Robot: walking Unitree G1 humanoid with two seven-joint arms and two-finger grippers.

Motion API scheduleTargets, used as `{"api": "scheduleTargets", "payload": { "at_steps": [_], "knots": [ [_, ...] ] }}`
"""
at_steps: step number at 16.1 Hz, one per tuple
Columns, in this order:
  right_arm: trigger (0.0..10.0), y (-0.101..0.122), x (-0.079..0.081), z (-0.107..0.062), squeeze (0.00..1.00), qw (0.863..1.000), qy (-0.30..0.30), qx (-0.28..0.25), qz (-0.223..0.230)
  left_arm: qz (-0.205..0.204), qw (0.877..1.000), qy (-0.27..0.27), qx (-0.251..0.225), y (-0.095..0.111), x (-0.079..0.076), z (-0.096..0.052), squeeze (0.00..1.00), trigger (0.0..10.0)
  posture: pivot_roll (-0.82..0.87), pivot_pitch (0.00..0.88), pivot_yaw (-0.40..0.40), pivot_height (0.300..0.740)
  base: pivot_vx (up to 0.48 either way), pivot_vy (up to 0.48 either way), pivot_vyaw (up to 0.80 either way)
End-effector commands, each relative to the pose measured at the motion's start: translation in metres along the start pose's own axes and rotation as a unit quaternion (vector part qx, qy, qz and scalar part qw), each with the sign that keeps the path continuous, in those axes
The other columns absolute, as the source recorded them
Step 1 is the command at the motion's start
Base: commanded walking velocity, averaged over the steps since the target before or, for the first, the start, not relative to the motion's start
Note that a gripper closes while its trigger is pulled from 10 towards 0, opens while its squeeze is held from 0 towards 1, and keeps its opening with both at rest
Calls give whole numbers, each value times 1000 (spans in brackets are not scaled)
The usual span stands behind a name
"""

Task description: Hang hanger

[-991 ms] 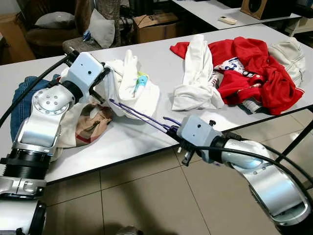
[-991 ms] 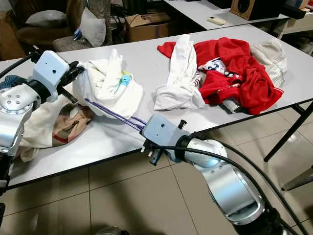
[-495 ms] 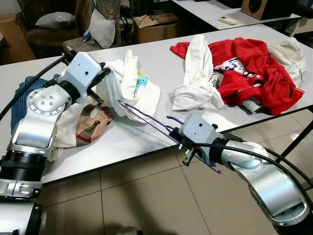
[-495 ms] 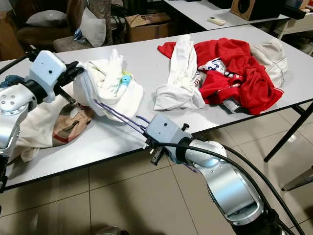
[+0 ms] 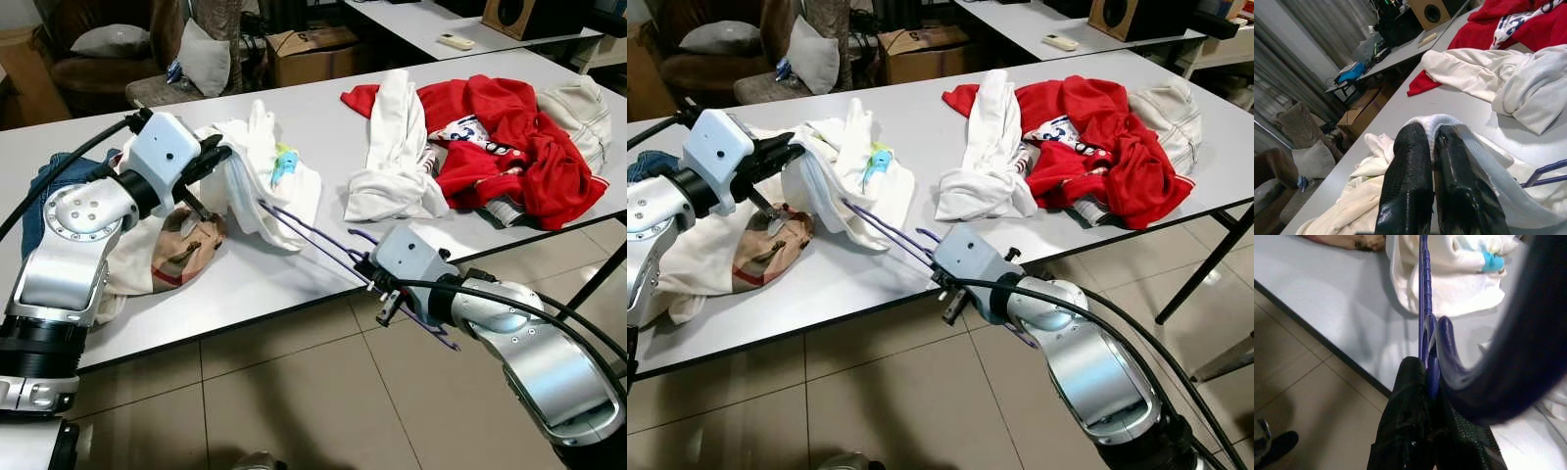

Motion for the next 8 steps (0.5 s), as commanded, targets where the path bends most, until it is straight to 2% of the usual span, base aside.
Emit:
{"api": "scheduleTargets", "payload": {
  "at_steps": [1, 4, 8],
  "knots": [
    [10000, 2, 0, 1, 0, 1000, 0, 1, -5, 4, 1000, -3, -11, 7, 2, -1, 0, 0, 6, 0, 68, 740, 0, 0, 0],
    [10000, 0, 1, 1, 0, 1000, 3, 6, -6, -12, 999, -27, -40, 23, -6, -1, 0, 0, 5, 0, 65, 740, 0, 0, 0],
    [10000, -4, 0, 3, 0, 1000, 2, 13, 0, -18, 995, -85, -47, 34, -23, -6, 0, 0, 8, 0, 59, 740, 0, 0, 0]
  ]
}}
Point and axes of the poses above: a point about 5 cm out from each wrist's last joint towards the gripper, its own z axis pointing out of the wrist towards the gripper, its own y axis along the axis of the wrist's last joint, x = y × z, the point moved 6 cm from there along z, pointing out of the wrist towards the gripper, and after that the axes turned 8 degrees about z, right-handed, at the moved point
